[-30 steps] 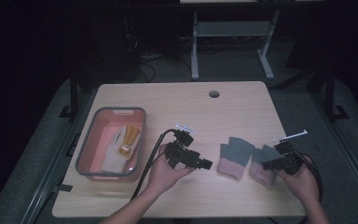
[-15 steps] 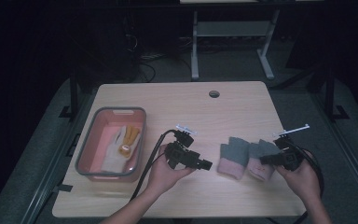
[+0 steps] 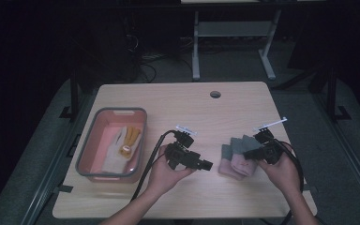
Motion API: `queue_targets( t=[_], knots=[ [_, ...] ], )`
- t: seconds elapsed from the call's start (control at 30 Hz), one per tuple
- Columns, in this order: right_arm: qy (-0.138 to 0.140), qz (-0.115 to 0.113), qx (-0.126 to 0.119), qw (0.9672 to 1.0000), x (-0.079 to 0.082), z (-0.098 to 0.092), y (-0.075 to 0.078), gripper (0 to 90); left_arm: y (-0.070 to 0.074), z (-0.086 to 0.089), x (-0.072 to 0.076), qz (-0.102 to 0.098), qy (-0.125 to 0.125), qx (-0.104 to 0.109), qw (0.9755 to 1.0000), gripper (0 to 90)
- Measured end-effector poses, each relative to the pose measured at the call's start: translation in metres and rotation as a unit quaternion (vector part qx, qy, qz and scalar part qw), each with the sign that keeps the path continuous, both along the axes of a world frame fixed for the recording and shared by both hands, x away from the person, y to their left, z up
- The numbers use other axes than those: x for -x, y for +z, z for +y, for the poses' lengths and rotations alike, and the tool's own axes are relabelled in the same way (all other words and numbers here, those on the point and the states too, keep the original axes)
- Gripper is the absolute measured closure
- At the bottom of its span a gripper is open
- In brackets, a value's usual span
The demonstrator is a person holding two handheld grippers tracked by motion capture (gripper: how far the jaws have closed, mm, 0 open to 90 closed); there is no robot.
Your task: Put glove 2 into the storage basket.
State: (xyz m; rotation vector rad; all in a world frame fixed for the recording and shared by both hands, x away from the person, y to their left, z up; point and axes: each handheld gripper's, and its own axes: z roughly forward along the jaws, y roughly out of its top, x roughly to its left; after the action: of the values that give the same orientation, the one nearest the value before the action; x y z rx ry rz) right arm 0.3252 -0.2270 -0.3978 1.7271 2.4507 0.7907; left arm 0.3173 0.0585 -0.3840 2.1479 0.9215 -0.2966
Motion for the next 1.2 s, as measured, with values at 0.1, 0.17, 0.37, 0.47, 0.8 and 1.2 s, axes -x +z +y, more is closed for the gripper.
queue_targets(
  t=[0.1,0.17,0.37,0.47,0.8,1.2],
  knots=[
    [0.008,0.004,0.003,1.0,-0.003,0.01,-0.003,82.2,-0.001,0.001,0.0,0.001,-0.001,-0.002,1.0,31.3],
    [0.013,0.003,0.006,0.9999,-0.004,0.013,-0.004,82.1,-0.002,0.001,0.0,0.002,0.0,-0.002,1.0,31.3],
    [0.015,0.012,0.013,0.9997,-0.01,0.025,-0.014,81.7,-0.004,0.0,-0.001,0.004,0.003,-0.001,1.0,31.3],
    [0.017,0.015,0.016,0.9996,-0.011,0.028,-0.018,81.4,-0.005,-0.001,-0.002,0.005,0.001,-0.003,1.0,31.3],
    [0.013,0.002,-0.001,0.9999,-0.007,0.023,-0.02,67.0,-0.011,-0.011,-0.003,0.02,-0.002,0.008,0.9998,31.4],
    [-0.031,-0.02,-0.066,0.9972,0.014,-0.009,-0.025,50.2,-0.025,-0.031,-0.012,0.041,0.001,0.013,0.9991,32.4]
  ],
)
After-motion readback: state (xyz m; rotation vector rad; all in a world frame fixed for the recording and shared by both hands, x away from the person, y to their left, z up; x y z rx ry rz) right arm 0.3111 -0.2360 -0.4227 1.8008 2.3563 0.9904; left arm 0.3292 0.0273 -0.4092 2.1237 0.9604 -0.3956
